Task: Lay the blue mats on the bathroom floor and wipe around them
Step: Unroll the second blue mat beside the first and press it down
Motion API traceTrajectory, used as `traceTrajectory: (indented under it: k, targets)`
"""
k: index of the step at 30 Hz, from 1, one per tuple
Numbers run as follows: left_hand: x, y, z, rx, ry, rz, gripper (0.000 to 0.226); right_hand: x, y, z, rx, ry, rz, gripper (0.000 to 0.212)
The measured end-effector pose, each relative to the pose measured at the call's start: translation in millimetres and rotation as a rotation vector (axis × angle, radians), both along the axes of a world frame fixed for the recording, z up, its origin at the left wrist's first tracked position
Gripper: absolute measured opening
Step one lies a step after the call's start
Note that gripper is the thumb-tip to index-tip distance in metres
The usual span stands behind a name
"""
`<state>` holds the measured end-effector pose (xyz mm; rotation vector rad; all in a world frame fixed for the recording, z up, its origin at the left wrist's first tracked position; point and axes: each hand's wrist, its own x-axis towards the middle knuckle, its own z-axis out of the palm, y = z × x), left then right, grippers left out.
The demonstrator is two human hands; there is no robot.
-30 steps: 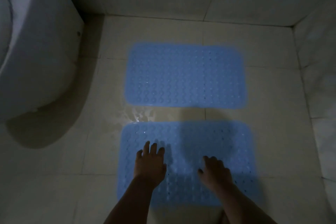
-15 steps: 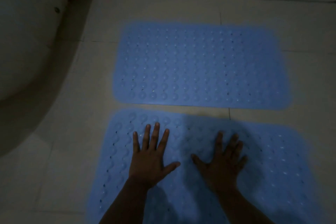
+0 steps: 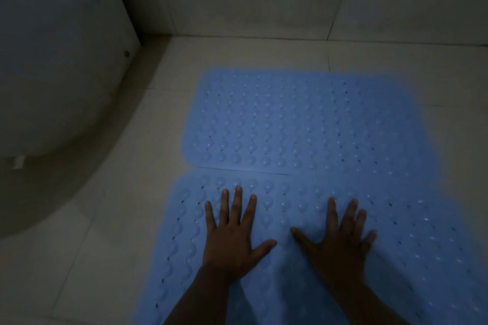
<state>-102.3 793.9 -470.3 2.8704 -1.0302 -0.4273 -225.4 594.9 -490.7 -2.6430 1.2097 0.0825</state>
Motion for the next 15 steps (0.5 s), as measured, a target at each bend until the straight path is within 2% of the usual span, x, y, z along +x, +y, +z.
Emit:
traceTrajectory:
  k: [6,10,15]
  targets:
    - [14.6,0.9,11.7,-0.015,-0.006,0.005,0.091,4.8,-0.5,14.0,0.065,0.041,0.037,0.111]
    - [38.6,4.9,11.8,0.012,-0.058,0.068,0.089,32.0,12.1,17.8,0.049,-0.078,0.12,0.098]
    - [70.5,26.7,13.1,0.021,-0.075,0.102,0.094,72.9,36.0,25.0,0.088,-0.155,0.247,0.094]
